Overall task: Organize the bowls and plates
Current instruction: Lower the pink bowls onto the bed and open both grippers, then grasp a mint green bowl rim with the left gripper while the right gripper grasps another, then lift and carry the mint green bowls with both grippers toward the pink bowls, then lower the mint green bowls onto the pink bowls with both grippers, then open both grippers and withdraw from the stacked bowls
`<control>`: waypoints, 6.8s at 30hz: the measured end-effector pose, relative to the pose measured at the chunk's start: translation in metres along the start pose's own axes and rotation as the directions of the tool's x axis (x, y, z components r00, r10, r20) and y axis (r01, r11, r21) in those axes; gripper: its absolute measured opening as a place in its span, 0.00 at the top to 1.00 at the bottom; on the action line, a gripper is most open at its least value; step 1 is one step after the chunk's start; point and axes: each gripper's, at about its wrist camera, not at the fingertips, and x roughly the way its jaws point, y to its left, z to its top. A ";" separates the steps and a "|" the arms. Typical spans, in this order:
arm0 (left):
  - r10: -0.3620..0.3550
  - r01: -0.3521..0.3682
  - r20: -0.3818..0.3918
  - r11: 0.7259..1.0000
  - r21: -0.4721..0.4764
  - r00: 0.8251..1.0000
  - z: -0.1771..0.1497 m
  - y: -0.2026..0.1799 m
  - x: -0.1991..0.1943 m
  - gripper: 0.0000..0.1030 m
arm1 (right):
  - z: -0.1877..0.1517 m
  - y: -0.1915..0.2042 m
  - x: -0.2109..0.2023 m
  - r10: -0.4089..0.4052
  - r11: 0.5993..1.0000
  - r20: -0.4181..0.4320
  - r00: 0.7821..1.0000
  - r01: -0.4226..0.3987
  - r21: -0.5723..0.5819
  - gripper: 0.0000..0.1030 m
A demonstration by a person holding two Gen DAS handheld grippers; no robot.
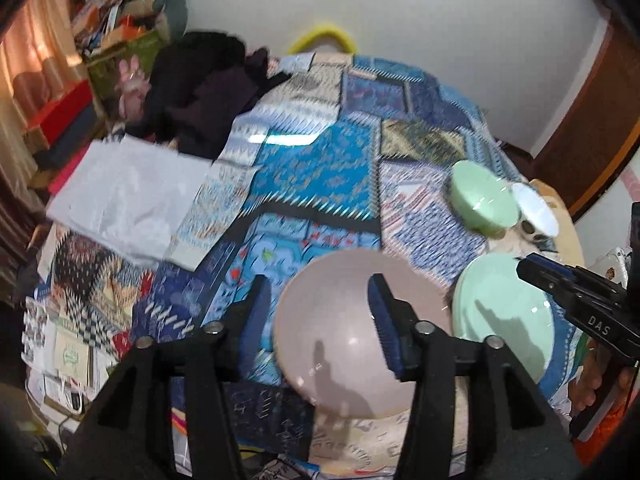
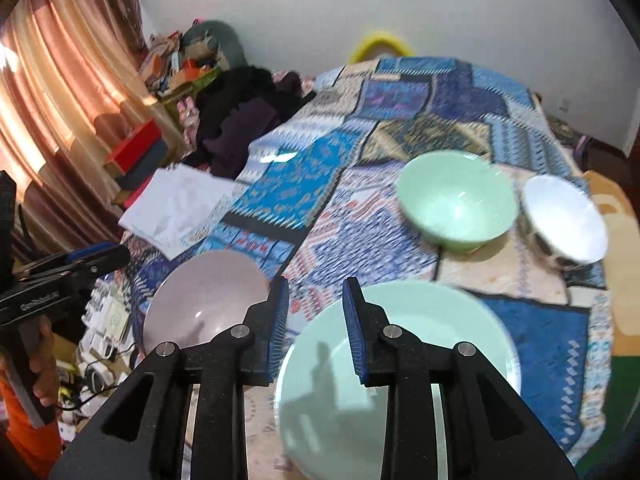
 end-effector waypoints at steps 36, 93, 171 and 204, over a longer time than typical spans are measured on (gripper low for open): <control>-0.109 0.154 -0.239 0.972 0.180 0.965 0.094 -0.173 0.177 0.32 | 0.027 -0.154 0.038 -0.094 0.979 -0.013 0.996 0.095 0.178 0.49; -0.058 0.102 -0.146 0.944 0.312 0.988 0.082 -0.200 0.140 0.80 | 0.038 -0.117 0.017 -0.080 0.983 0.012 0.997 0.077 0.166 0.74; 0.030 -0.027 -0.197 0.999 0.017 0.980 -0.045 0.015 0.056 0.80 | -0.033 0.065 0.074 0.125 0.991 -0.207 0.970 -0.131 -0.016 0.74; 0.069 -0.052 -0.218 0.995 0.082 0.974 -0.049 0.003 0.059 0.80 | -0.029 0.045 0.054 0.140 0.990 -0.169 0.976 -0.141 0.008 0.72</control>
